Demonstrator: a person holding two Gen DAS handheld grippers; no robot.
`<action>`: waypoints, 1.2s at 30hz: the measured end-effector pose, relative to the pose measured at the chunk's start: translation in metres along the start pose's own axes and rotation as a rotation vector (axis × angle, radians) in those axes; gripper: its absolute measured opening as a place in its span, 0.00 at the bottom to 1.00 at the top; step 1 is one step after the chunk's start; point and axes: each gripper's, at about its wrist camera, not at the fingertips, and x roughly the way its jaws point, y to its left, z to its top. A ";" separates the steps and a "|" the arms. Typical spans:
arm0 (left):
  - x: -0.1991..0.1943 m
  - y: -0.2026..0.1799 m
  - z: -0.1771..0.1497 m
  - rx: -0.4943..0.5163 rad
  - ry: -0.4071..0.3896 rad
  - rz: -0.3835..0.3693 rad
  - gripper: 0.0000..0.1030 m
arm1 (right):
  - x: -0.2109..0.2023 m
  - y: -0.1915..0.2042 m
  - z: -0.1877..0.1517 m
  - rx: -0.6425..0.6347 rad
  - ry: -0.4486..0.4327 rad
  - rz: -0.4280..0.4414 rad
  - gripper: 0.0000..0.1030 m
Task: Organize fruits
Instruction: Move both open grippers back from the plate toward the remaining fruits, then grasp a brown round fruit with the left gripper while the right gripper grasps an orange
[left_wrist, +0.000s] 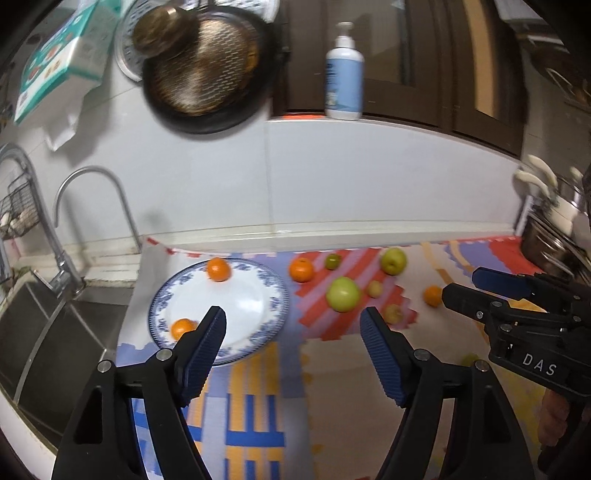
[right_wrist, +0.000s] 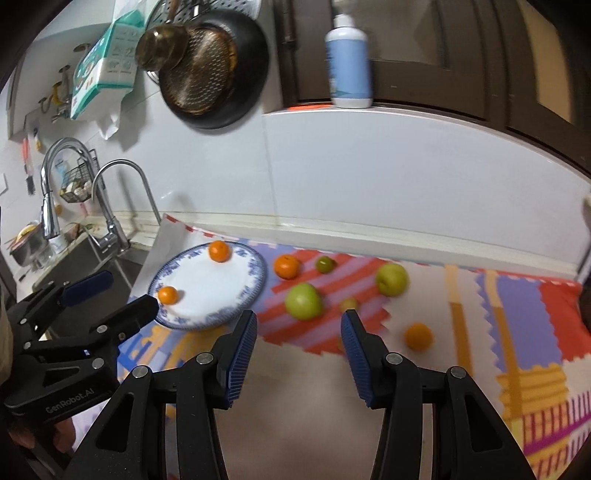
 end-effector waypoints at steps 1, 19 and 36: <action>-0.002 -0.007 -0.001 0.012 -0.004 -0.009 0.73 | -0.004 -0.004 -0.003 0.006 0.002 -0.009 0.47; 0.046 -0.083 -0.005 0.113 0.034 -0.121 0.73 | 0.000 -0.086 -0.029 0.006 0.067 -0.100 0.47; 0.137 -0.106 -0.004 0.169 0.168 -0.205 0.65 | 0.079 -0.126 -0.025 -0.010 0.194 -0.046 0.47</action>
